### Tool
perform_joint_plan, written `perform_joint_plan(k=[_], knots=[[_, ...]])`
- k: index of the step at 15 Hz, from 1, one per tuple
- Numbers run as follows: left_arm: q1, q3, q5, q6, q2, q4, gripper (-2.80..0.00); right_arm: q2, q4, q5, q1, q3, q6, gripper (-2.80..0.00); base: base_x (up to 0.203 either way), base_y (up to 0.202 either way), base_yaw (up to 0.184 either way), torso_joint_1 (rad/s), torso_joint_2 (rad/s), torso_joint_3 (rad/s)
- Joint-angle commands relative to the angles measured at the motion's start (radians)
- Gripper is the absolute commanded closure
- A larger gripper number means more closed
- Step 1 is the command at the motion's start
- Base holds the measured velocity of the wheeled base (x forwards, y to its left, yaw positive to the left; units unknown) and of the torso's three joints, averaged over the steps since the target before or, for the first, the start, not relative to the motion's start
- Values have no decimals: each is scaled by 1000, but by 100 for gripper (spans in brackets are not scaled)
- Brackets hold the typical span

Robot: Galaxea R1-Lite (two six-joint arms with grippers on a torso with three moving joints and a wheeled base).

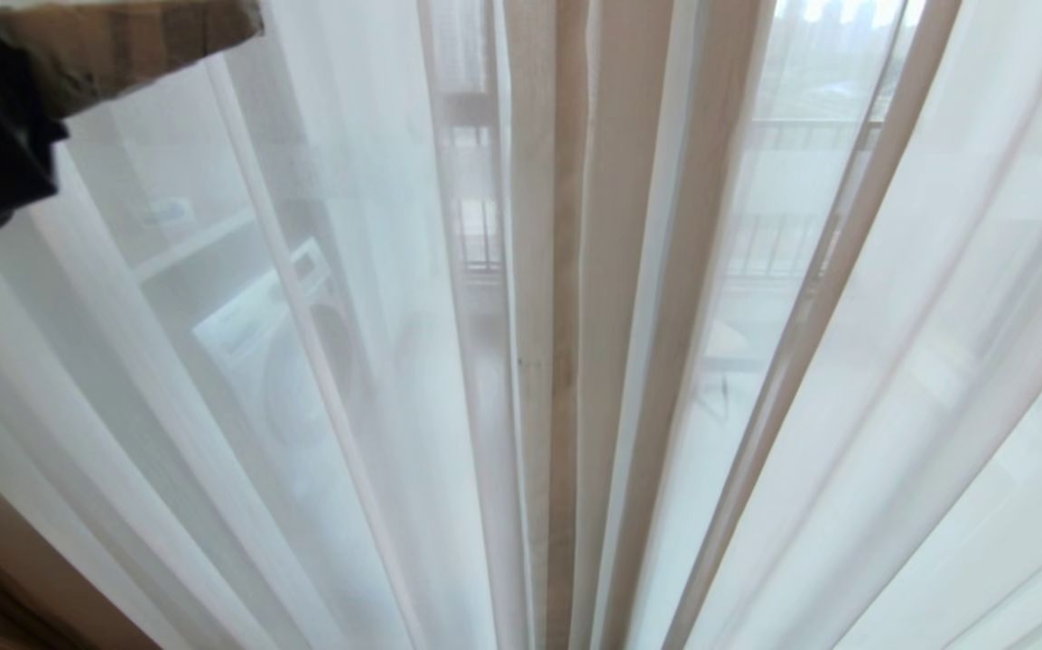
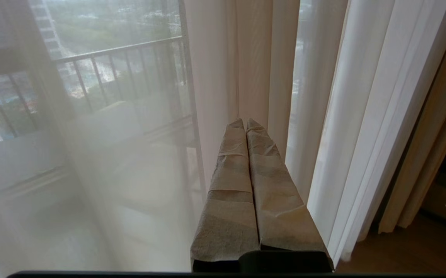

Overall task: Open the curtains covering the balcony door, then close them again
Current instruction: Pull the inner curtains open on both sides

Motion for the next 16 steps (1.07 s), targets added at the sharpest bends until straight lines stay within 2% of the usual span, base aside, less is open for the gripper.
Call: perform_joint_plan(k=[1,4,8,13,16], knots=[[-26,-35,-2,0,79,-11,-280,0,0,1,1,0,0,0,0,0,0,0,0,0],[-54,-41,-2,-1,101,-62,-280,0,0,1,-1,0,0,0,0,0,0,0,0,0],[-90,-90,10,4,153,-63,-280,0,0,1,1,0,0,0,0,0,0,0,0,0],[-122,-247,25,42,278,-62,-280,0,0,1,1,0,0,0,0,0,0,0,0,0],[-130,-357,66,58,365,-63,-280,0,0,1,1,0,0,0,0,0,0,0,0,0]])
